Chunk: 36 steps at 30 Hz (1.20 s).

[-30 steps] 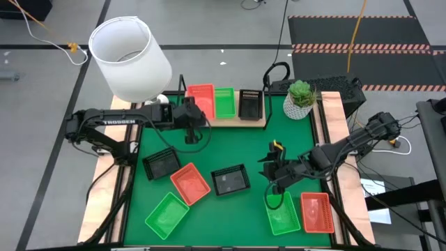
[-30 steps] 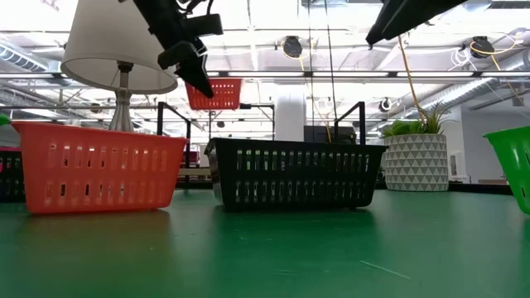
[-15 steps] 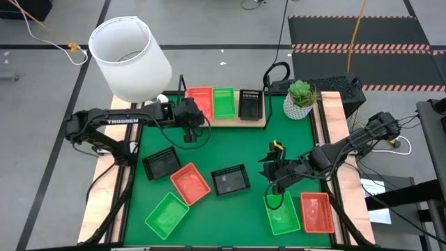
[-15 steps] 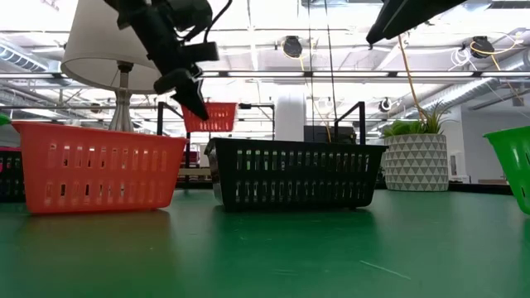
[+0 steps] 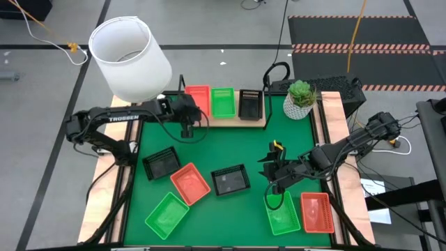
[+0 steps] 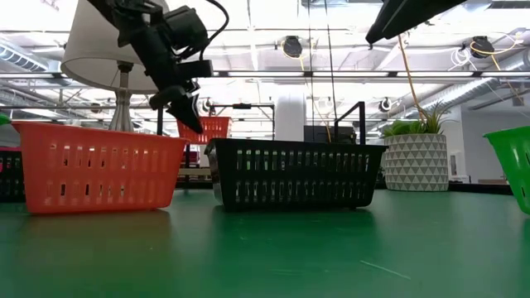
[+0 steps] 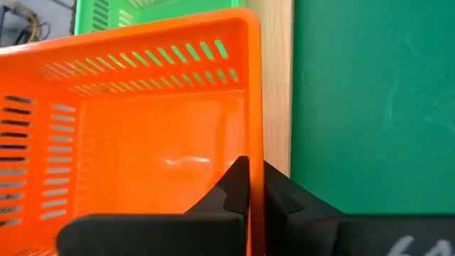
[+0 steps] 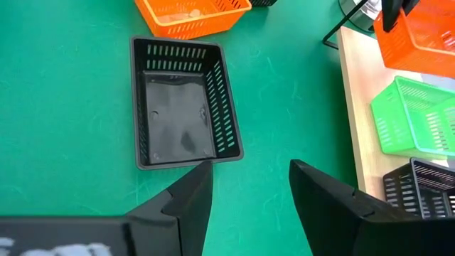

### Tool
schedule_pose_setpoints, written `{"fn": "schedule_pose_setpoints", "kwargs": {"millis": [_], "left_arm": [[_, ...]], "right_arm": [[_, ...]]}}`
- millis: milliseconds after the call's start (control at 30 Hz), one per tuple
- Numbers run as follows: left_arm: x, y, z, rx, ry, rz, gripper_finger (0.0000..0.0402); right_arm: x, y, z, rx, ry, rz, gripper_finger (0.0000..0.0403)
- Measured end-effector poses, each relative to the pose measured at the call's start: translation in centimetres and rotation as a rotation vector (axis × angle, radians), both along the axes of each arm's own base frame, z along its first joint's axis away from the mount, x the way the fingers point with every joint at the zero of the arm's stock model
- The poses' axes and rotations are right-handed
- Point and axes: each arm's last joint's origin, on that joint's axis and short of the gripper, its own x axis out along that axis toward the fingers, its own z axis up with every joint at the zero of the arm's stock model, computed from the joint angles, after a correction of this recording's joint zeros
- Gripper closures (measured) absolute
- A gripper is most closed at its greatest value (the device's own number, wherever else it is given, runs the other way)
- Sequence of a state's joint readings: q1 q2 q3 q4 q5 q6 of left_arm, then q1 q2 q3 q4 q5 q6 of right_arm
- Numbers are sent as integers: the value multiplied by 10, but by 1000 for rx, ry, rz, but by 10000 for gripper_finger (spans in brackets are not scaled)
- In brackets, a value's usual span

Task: Stack baskets on shelf by color
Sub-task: Put the middle orange bin on the shelf

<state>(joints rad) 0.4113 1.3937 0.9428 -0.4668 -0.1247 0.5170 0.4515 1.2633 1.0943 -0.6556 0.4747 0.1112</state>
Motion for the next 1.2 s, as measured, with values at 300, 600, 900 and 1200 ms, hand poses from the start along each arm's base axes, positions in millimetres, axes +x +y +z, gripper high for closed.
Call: {"fn": "schedule_pose_setpoints", "kwargs": {"millis": [300,600,900,1200], "left_arm": [[-7,15,0,-46,-21,-5,395],[-6,17,-2,-49,-17,-34,397],[2,25,-21,-67,40,-25,388],[1,31,-28,-84,56,7,380]], "right_arm": [[0,0,0,-2,0,2,222],[0,0,0,-2,0,2,222],[0,0,0,-2,0,2,222],[0,0,0,-2,0,2,222]]}}
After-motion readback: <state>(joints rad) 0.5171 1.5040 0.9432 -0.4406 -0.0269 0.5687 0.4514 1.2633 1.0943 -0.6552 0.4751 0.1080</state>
